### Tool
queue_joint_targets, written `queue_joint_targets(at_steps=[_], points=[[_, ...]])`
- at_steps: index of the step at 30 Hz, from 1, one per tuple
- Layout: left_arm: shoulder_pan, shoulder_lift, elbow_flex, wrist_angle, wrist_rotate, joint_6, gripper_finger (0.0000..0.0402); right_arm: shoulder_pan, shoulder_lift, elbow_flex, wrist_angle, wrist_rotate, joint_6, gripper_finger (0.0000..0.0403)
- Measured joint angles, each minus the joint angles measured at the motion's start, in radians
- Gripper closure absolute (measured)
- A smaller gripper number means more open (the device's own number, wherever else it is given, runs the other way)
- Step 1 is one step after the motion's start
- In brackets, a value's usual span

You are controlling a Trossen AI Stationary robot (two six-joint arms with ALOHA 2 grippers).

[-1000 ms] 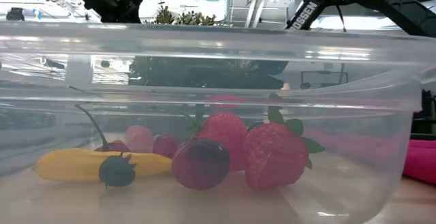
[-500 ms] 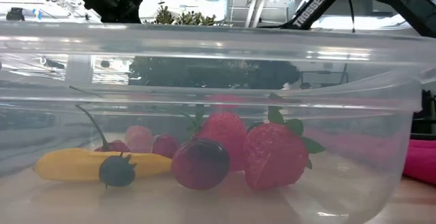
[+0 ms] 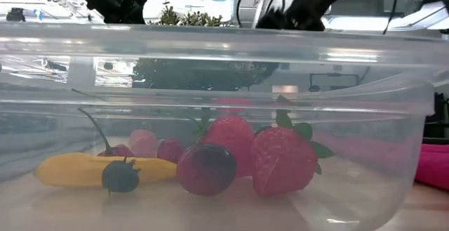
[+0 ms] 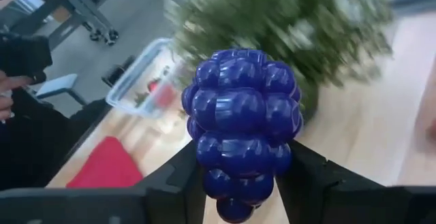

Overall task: Pick and placing Produce into tupperware
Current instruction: Put the grapes into the transparent container

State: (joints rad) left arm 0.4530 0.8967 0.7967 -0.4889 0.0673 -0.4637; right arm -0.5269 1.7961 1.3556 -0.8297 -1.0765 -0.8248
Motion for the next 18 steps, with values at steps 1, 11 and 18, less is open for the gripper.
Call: queue_joint_targets(at_steps=[1,11,18], points=[[0.0,0.0,0.0,0.0,0.0,0.0,0.0401,0.014,-0.019,0.0,0.0,0.0,0.015,0.0236],[0.0,0.0,0.0,0.0,0.0,0.0,0.0401,0.298,-0.108,0.0,0.153,0.052,0.272,0.0204],[0.0,0.0,0.0,0.0,0.0,0.0,0.0401,0.558,-0.106,0.0,0.307,0.369,0.423,0.0228]])
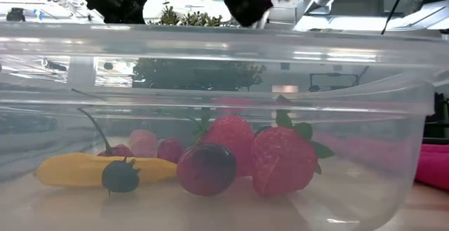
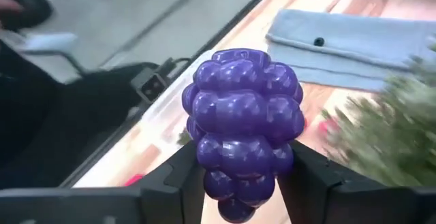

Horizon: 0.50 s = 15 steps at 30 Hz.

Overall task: Pick and placing Produce into tupperware
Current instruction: Put the grapes into the transparent container

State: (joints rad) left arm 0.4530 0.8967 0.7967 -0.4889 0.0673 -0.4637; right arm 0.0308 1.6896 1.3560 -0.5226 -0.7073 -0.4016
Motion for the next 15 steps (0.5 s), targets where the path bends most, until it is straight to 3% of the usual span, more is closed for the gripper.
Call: queue_joint_targets(at_steps=[2,8,15], points=[[0.0,0.0,0.0,0.0,0.0,0.0,0.0401,0.074,0.015,0.0,0.063,0.097,0.06,0.0229],[0.0,0.0,0.0,0.0,0.0,0.0,0.0401,0.264,0.067,0.0,0.153,0.257,0.157,0.0211],[0.0,0.0,0.0,-0.003,0.0,0.0,0.0401,0.36,0.188,0.0,0.213,0.292,0.244,0.0211]])
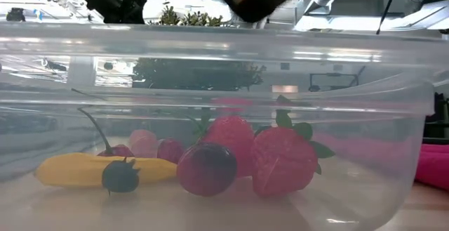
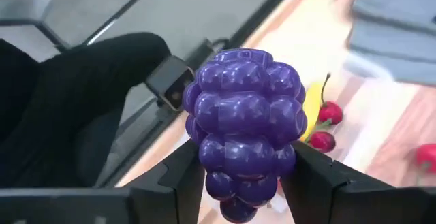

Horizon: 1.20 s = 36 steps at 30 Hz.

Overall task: Pick and placing Produce into tupperware
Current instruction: Put the grapes into the transparent container, then put the right cherry into the transparent container

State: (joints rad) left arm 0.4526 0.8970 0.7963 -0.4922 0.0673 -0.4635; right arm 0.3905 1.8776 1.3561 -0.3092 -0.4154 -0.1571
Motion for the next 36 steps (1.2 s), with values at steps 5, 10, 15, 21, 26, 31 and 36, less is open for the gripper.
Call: queue_joint_targets(at_steps=[5,10,15,21,26,31,36], points=[[0.0,0.0,0.0,0.001,0.0,0.0,0.0401,0.006,0.091,0.02,0.027,0.045,0.001,0.0225],[0.0,0.0,0.0,0.002,0.0,0.0,0.0401,0.006,0.184,0.055,0.025,0.033,0.008,0.0216],[0.0,0.001,0.0,-0.015,0.0,0.0,0.0401,0.006,0.206,0.071,0.045,0.034,0.011,0.0174],[0.0,0.005,0.0,-0.02,0.0,0.0,0.0401,-0.001,0.2,0.074,0.05,0.071,0.014,0.0149],[0.0,0.005,0.0,-0.021,0.0,0.0,0.0401,-0.028,0.118,0.074,0.026,0.059,0.009,0.0148],[0.0,0.005,0.0,-0.024,0.0,0.0,0.0401,-0.037,-0.019,0.074,-0.053,0.251,-0.014,0.0148],[0.0,0.005,0.0,-0.027,0.0,0.0,0.0401,-0.082,-0.166,0.074,-0.156,0.523,0.018,0.0148]])
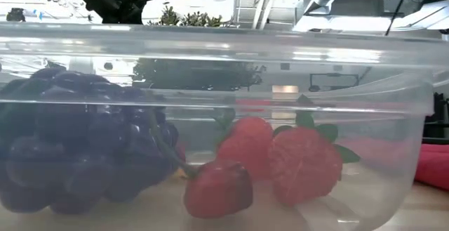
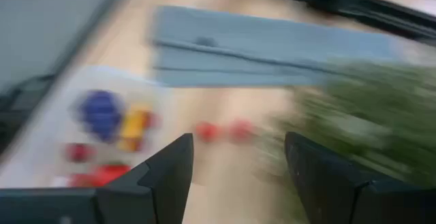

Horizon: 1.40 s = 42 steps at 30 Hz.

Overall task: Pick and placing Produce into tupperware
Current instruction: Put the right cherry into the transparent container

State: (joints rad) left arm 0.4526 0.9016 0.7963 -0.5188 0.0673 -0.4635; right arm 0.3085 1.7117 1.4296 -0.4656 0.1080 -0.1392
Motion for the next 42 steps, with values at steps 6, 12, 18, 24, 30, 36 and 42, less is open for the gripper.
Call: queue_joint_targets(at_steps=[6,12,18,24,30,36,42], points=[[0.0,0.0,0.0,-0.002,0.0,0.0,0.0401,-0.113,-0.144,0.0,-0.052,0.008,-0.033,0.0148],[0.0,0.0,0.0,-0.007,0.0,0.0,0.0401,-0.285,-0.248,0.0,-0.114,0.006,-0.079,0.0148],[0.0,0.0,0.0,-0.01,0.0,0.0,0.0401,-0.471,-0.28,0.0,-0.2,-0.002,-0.038,0.0148],[0.0,0.0,0.0,-0.01,0.0,0.0,0.0401,-0.611,-0.273,0.0,-0.292,-0.006,-0.033,0.0148],[0.0,0.0,0.0,-0.01,0.0,0.0,0.0401,-0.676,-0.267,-0.099,-0.308,-0.13,-0.119,0.0148],[0.0,0.0,0.0,-0.011,0.0,0.0,0.0401,-0.687,-0.266,-0.24,-0.288,-0.134,-0.173,0.0148],[0.0,0.0,0.0,-0.011,0.0,0.0,0.0401,-0.68,-0.266,-0.322,-0.275,-0.164,-0.204,0.0148]])
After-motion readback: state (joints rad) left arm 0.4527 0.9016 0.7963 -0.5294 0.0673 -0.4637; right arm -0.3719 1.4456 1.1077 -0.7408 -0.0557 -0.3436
